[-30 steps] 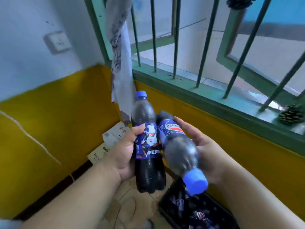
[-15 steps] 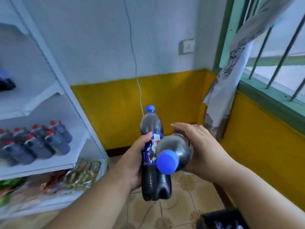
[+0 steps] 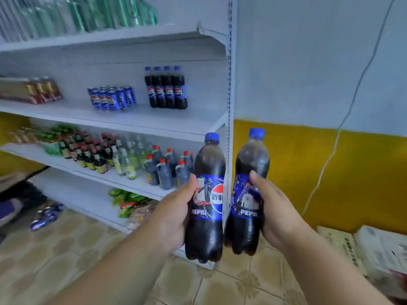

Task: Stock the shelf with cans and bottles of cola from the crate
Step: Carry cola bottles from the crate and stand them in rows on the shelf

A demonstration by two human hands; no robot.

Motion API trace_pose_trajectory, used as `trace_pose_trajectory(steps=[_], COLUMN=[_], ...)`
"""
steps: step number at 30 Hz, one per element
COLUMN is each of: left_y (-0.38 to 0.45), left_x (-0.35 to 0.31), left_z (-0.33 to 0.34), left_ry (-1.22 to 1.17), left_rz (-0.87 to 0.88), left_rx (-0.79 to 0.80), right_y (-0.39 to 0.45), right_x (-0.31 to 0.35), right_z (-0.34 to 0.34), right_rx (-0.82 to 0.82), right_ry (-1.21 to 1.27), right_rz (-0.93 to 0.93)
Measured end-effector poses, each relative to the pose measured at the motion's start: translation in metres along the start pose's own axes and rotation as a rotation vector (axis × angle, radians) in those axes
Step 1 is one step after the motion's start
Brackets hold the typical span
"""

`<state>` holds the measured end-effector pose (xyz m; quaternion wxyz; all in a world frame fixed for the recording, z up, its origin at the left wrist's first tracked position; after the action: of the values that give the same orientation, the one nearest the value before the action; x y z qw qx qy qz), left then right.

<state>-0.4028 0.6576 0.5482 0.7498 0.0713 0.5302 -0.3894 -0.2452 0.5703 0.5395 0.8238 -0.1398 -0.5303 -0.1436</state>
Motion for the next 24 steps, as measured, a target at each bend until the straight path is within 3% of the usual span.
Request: trace_pose_trajectory(steps=[3,9,15,24], left_y=[-0.004,0.009,0.069,0.191], left_x=[-0.038,-0.078,-0.106,-0.186], left_z=[-0.048,-0.101,-0.113,-0.092], left_ry=[-0.057,-0.009,-0.020,0.338], left_rz=[0.031,0.161,0.215,0.392], left_rx=[-0.115,-0.068,-0.055,-0.225], right_y=[0.036,0.080,0.137,0.272], right_x=[-0.017,-0.030,-0.011,0.051], right_z=[0.056,0.121,0.127,0.128], right_rx=[0.125,0.225,0.278,0.246], right_ry=[-0.058,-0.162,-0.071,-0.084], right_rz=[0.057,0.049,0.083,-0.051])
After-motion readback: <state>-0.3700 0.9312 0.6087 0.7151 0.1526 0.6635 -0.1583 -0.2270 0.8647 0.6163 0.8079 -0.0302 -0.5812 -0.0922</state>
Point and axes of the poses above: each hand's wrist, its own y-axis towards the middle knuckle, its own z-axis out of the palm, x = y × z, the point moved 2 cm from there along y, towards the middle knuckle, and after that the axes turned 7 degrees about x, right-handed, at the moved point
